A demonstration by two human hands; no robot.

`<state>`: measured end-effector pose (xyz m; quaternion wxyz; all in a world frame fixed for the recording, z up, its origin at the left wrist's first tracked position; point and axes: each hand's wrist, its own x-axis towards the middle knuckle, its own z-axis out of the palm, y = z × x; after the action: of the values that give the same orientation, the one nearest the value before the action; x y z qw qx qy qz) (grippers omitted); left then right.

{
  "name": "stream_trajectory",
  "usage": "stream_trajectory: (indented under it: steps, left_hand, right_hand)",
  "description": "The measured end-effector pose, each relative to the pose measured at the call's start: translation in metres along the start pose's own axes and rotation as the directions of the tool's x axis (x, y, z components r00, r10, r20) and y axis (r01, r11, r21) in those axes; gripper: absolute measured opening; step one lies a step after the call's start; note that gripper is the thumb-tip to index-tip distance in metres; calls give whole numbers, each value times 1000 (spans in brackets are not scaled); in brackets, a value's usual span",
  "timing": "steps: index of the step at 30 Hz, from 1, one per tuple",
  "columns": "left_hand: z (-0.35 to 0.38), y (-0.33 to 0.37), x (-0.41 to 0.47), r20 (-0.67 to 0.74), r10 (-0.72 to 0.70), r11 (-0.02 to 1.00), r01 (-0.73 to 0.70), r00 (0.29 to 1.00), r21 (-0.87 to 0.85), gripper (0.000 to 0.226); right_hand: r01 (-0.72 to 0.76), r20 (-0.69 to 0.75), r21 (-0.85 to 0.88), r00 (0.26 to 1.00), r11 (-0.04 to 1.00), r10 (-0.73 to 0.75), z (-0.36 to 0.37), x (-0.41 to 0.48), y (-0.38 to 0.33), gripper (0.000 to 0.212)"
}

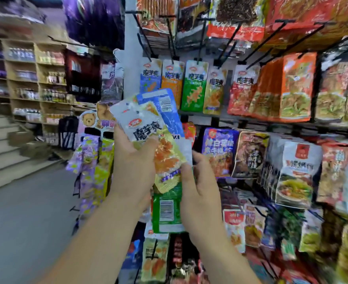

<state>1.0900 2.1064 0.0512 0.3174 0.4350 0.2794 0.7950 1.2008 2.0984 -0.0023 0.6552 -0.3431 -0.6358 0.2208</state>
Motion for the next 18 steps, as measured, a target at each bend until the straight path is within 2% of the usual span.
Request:
stream_trajectory:
  steps: [2, 3, 6, 8, 10, 15, 17, 18]
  left_hand:
    - [-12, -2, -6, 17, -80, 997, 79, 997, 24, 90]
    - [-19, -4, -8, 31, -105, 994, 104, 994, 36, 90]
    - [-39, -13, -15, 148, -153, 983, 134, 977, 127, 69]
    - [-48, -20, -23, 237, -205, 965, 156, 950, 211, 80]
    - [-50, -25, -32, 241, -250, 951, 190, 938, 245, 91]
    - [-46, -31, -46, 228, -213, 953, 151, 950, 262, 89]
    - [-47, -32, -47, 241, -237, 952, 175, 941, 253, 88]
    - [-49, -33, -48, 240, -246, 949, 182, 939, 259, 88]
  right_hand:
    - [-22, -1, -2, 1000, 1000, 22, 0, -7, 3, 35]
    - [-51, -7, -6, 999, 999, 51, 0, -10, 3, 40]
    - [-109, -42, 1, 993, 994, 109, -5, -17, 3, 53]
    - [-135, -62, 13, 989, 991, 135, -8, -20, 0, 58]
    - [-174, -68, 51, 982, 983, 177, -7, -21, -3, 51]
    - [-195, -26, -92, 981, 976, 193, -2, -19, 4, 22]
    - [-221, -33, -69, 975, 973, 219, 0, -21, 10, 29]
    - [-224, -38, -52, 974, 973, 222, 1, -22, 11, 40]
